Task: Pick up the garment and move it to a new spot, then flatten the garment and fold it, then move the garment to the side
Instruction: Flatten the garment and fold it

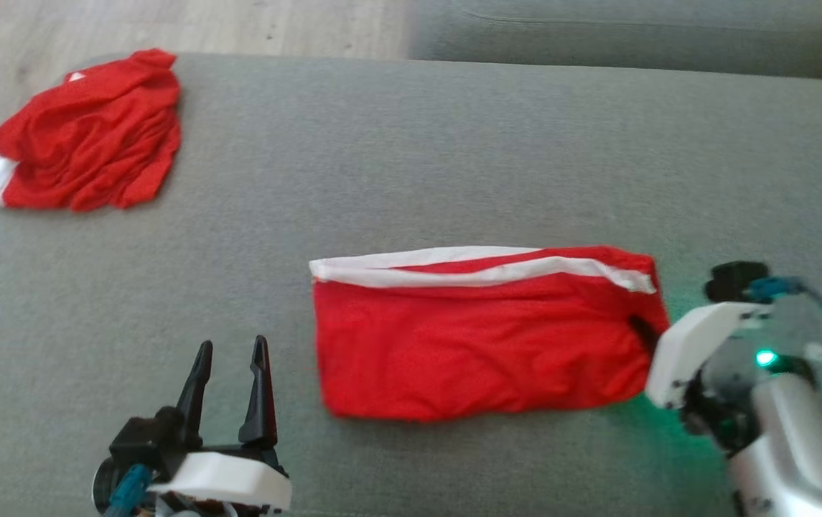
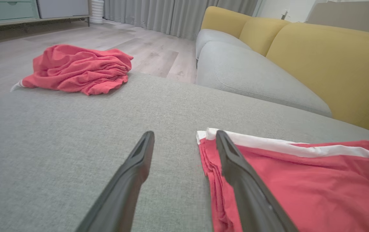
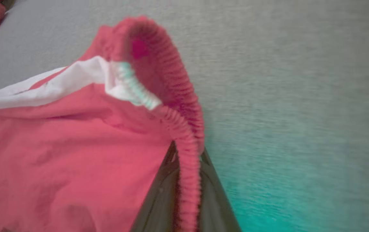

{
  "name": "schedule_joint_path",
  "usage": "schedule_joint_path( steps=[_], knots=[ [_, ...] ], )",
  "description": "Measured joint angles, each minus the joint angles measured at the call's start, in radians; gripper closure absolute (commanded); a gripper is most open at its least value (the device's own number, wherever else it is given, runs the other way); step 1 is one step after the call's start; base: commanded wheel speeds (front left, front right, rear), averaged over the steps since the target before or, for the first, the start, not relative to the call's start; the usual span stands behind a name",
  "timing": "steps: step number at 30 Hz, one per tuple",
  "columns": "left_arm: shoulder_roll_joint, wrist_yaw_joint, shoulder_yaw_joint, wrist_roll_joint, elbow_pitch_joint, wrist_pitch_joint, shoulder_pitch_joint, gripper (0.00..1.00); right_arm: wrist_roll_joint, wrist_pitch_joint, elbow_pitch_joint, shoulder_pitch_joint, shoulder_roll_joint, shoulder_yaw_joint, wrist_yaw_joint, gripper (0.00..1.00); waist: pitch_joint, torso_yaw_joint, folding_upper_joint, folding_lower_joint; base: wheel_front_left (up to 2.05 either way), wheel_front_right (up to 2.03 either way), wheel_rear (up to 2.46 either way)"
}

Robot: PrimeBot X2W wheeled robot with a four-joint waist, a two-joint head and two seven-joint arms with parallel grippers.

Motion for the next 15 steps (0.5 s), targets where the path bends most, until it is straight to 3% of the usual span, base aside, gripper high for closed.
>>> schedule_joint_path(
  steps=[4, 9, 15],
  knots=[
    [0.000, 0.002, -0.004, 0.000, -0.003, 0.000, -0.008, 0.00, 0.071, 0.039, -0.036, -0.019, -0.110, -0.049, 0.000, 1.00, 0.005, -0.044, 0.0000, 0.0000, 0.00, 0.00, 0.00],
    [-0.001, 0.001, -0.009, 0.000, -0.004, 0.000, -0.026, 0.00, 0.082, 0.066, -0.062, -0.016, -0.188, -0.126, 0.000, 1.00, 0.017, -0.074, 0.0000, 0.0000, 0.00, 0.00, 0.00],
    [-0.001, -0.004, -0.012, 0.000, 0.000, 0.000, -0.041, 0.00, 0.129, 0.100, -0.125, 0.017, -0.181, -0.180, 0.000, 1.00, 0.032, -0.103, 0.0000, 0.0000, 0.00, 0.00, 0.00]
  ],
)
